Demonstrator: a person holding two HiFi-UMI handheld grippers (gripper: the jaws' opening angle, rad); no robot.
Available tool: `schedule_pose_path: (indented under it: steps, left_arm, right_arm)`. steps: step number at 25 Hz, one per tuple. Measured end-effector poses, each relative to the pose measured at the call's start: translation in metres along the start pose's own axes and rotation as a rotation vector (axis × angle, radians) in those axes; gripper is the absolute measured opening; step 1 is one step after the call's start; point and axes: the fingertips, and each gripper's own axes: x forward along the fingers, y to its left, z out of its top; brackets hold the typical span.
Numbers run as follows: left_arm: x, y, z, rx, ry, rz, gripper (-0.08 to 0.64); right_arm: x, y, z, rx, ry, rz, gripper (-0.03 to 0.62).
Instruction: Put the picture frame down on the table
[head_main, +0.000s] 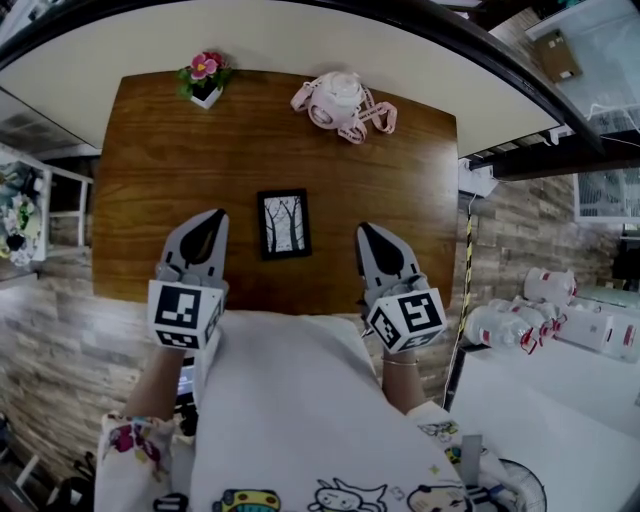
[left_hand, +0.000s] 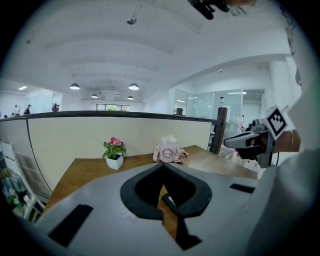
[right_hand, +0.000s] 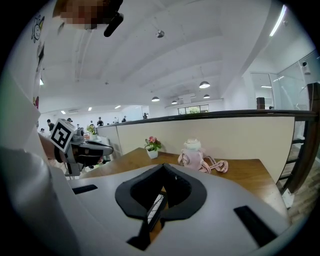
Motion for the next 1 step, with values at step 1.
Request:
schedule_pose_path:
  steps: [1]
  left_arm:
    - [0.0003,-0.0003,-0.0005,0.001,0.002,0.0,0.002]
  right_arm:
    - [0.0002,0.0,-0.0013,0.0,0.004,0.001,0.0]
